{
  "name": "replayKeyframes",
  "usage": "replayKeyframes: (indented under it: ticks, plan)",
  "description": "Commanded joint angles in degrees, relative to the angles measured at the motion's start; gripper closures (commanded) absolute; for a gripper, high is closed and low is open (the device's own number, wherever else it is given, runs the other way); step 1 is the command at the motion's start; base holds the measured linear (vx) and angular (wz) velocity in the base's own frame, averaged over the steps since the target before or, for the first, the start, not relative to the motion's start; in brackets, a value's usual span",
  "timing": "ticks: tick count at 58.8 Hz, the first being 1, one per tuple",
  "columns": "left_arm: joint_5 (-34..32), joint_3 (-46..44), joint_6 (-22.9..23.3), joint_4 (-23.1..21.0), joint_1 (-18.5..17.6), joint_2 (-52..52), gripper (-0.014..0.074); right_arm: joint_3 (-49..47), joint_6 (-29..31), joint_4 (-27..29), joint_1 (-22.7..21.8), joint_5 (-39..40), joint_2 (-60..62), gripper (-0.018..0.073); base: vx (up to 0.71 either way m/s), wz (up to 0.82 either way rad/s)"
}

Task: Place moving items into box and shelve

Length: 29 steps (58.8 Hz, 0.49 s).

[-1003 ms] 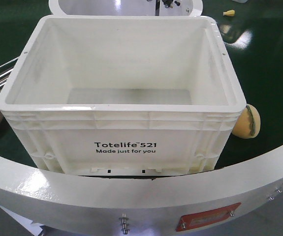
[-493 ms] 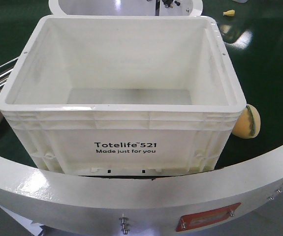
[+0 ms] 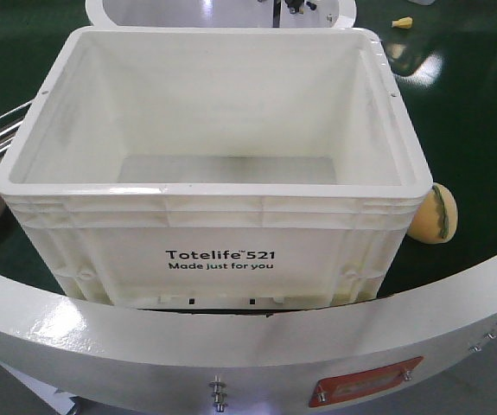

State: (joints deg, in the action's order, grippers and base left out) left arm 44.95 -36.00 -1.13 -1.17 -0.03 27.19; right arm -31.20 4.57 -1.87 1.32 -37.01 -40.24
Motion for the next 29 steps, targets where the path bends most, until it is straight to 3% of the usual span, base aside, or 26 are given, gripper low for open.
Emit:
replayKeyframes:
  ticks: [1,9,15,21,29]
  plan:
    - [-3.49,-1.74,0.26,-0.12,-0.25,0.52,0.0280,-1.90,0.02,-0.40,0.01,3.25,-1.50,0.0330,0.00,0.00]
    - [-3.45,-1.74,0.26,-0.31,-0.25,0.52,0.0118,-1.90,-0.29,-0.28,0.01,4.14,-3.68,0.0113,0.00,0.00]
    - [-3.45,-1.74,0.26,-0.59,-0.25,0.52,0.0066,-1.90,-0.37,-0.28,0.01,5.74,-5.74,-0.0017,0.00,0.00]
    - [-3.45,-1.74,0.26,-0.59,-0.25,0.52,0.0064,-1.90,-0.95,-0.28,0.01,7.44,-8.41,-0.0092,0.00,0.00]
    - [-3.32,-1.74,0.26,-0.59,-0.25,0.52,0.0076,-3.10,-5.12,-1.35,-0.18,9.13,-14.04,-0.0113,0.00,0.00]
